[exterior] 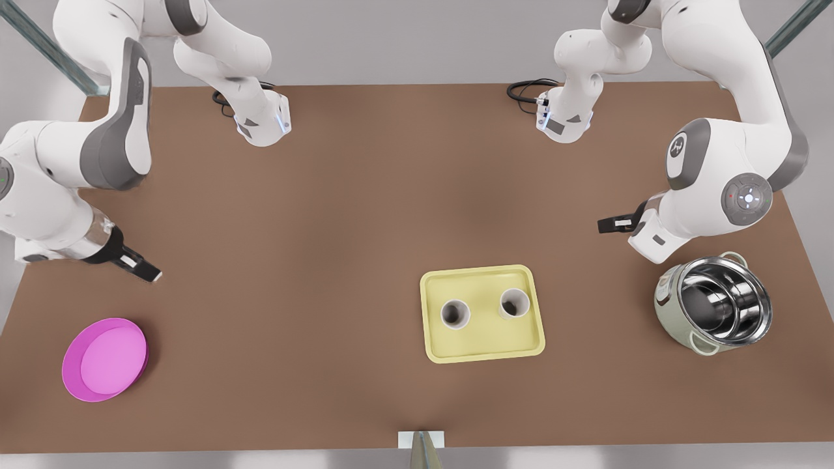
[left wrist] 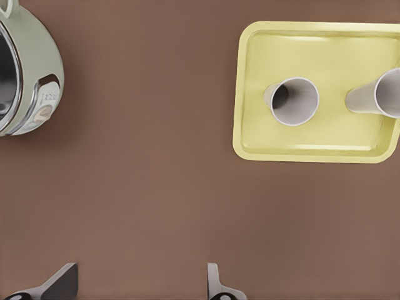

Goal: Use both arms to respectively pick up the white IKEA cups from the middle-left and middle-right positions, then place the white IKEA cups onto the middle-middle tray, ensuring that the cups remain upright and do not tip over

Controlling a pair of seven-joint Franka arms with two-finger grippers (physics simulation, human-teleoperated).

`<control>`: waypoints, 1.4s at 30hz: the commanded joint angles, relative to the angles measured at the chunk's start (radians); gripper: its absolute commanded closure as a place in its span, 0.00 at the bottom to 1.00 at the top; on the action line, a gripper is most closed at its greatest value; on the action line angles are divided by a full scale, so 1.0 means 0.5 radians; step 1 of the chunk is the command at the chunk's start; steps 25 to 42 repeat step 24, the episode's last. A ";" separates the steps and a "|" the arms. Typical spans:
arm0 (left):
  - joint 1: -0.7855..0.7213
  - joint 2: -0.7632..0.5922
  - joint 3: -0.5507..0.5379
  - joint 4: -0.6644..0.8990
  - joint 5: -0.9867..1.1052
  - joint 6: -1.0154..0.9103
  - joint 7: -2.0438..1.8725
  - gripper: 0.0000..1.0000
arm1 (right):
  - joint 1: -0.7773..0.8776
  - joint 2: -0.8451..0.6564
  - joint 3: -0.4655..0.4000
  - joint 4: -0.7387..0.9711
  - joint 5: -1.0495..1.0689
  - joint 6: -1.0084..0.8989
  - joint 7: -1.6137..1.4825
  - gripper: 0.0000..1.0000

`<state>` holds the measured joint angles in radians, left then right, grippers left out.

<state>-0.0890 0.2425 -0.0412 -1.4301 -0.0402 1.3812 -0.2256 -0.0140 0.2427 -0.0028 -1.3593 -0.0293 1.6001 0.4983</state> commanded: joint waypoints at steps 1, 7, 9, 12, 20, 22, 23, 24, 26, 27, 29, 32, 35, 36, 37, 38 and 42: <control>0.000 0.003 0.000 0.001 0.001 0.011 0.028 0.00 | -0.003 -0.040 0.000 -0.021 -0.003 -0.206 -1.073 0.00; 0.028 0.012 0.000 0.001 0.001 0.026 0.083 0.00 | -0.009 -0.034 0.000 -0.012 0.000 -0.212 -1.076 0.00; 0.028 0.012 0.000 0.001 0.001 0.026 0.083 0.00 | -0.009 -0.034 0.003 -0.012 0.000 -0.212 -1.076 0.00; 0.021 0.012 0.000 0.001 0.004 0.026 0.083 0.00 | -0.012 -0.034 0.000 -0.009 0.000 -0.215 -1.080 0.00; 0.018 0.012 -0.003 0.001 0.004 0.020 0.080 0.00 | -0.012 -0.034 0.000 -0.006 0.000 -0.215 -1.083 0.00; 0.018 0.009 -0.003 0.001 0.007 -0.023 0.080 0.00 | -0.012 -0.031 0.000 -0.006 0.000 -0.215 -1.083 0.00; 0.018 0.009 -0.003 0.004 0.007 -0.023 0.080 0.00 | -0.012 -0.031 0.003 -0.006 0.000 -0.215 -1.086 0.00; 0.025 0.009 -0.003 0.004 0.007 -0.056 0.080 0.00 | -0.012 -0.031 0.003 -0.006 0.000 -0.215 -1.089 0.00; 0.025 0.009 -0.003 0.004 0.007 -0.056 0.080 0.00 | -0.012 -0.031 0.003 -0.006 0.000 -0.215 -1.089 0.00; 0.025 0.009 -0.003 0.004 0.007 -0.056 0.080 0.00 | -0.012 -0.031 0.003 -0.006 0.000 -0.215 -1.089 0.00; 0.025 0.009 -0.003 0.004 0.007 -0.056 0.080 0.00 | -0.012 -0.031 0.003 -0.006 0.000 -0.215 -1.089 0.00; 0.025 0.009 -0.003 0.004 0.007 -0.056 0.080 0.00 | -0.012 -0.031 0.003 -0.006 0.000 -0.215 -1.089 0.00; 0.025 0.009 -0.003 0.004 0.007 -0.056 0.080 0.00 | -0.012 -0.031 0.003 -0.006 0.000 -0.215 -1.089 0.00; 0.025 0.009 -0.003 0.004 0.007 -0.056 0.080 0.00 | -0.012 -0.031 0.003 -0.006 0.000 -0.215 -1.089 0.00; 0.025 0.009 -0.003 0.004 0.007 -0.056 0.080 0.00 | -0.012 -0.031 0.003 -0.006 0.000 -0.215 -1.089 0.00; 0.025 0.009 -0.003 0.004 0.007 -0.056 0.080 0.00 | -0.012 -0.031 0.003 -0.006 0.000 -0.215 -1.089 0.00; 0.025 0.009 -0.003 0.004 0.007 -0.056 0.080 0.00 | -0.012 -0.031 0.003 -0.006 0.000 -0.215 -1.089 0.00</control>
